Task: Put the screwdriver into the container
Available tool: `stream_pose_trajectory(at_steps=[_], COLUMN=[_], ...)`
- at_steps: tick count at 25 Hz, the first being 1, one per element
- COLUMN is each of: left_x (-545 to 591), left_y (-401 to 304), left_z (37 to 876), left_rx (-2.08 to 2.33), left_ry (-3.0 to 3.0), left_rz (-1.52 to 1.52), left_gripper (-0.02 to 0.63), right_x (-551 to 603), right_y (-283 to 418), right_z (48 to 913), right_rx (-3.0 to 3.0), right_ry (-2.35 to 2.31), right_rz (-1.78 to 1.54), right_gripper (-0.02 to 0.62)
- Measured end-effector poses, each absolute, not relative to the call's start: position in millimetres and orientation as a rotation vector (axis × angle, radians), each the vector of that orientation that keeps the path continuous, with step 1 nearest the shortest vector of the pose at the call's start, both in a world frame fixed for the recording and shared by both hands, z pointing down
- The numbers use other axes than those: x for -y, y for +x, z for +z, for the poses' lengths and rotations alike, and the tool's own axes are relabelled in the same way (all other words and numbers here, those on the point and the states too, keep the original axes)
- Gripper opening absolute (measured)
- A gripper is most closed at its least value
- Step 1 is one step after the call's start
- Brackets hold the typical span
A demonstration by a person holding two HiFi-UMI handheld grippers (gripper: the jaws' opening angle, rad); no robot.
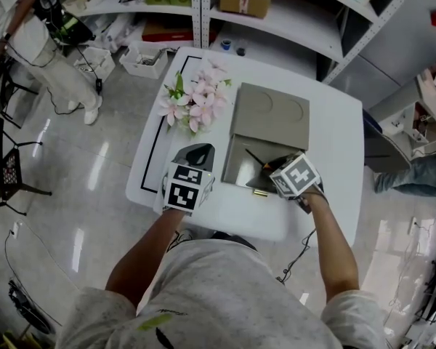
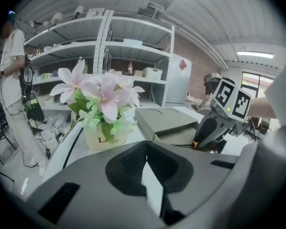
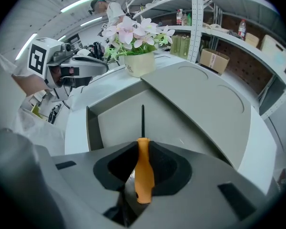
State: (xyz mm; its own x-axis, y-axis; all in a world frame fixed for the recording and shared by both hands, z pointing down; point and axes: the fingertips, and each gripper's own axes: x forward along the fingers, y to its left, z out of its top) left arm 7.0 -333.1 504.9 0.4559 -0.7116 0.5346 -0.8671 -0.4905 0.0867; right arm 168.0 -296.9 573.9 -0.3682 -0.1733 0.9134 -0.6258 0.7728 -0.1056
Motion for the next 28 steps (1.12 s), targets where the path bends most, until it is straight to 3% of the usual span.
stream_pose_trajectory(at_steps=[21, 28], left_x=[319, 300], left_y=[22, 35], left_z=[457, 451], left_rx=[1.194, 1.095], left_ry=[2.534, 2.613], left_rz=[0.579, 0.596], left_gripper=[0.003, 0.003], right_x=[264, 234], right_y=[200, 210], right_z=[489, 452], right_rx=[2.074, 2.124], right_ry=[1.179, 1.479], right_rz=[0.655, 0.649], right_gripper=[0.061, 0.023])
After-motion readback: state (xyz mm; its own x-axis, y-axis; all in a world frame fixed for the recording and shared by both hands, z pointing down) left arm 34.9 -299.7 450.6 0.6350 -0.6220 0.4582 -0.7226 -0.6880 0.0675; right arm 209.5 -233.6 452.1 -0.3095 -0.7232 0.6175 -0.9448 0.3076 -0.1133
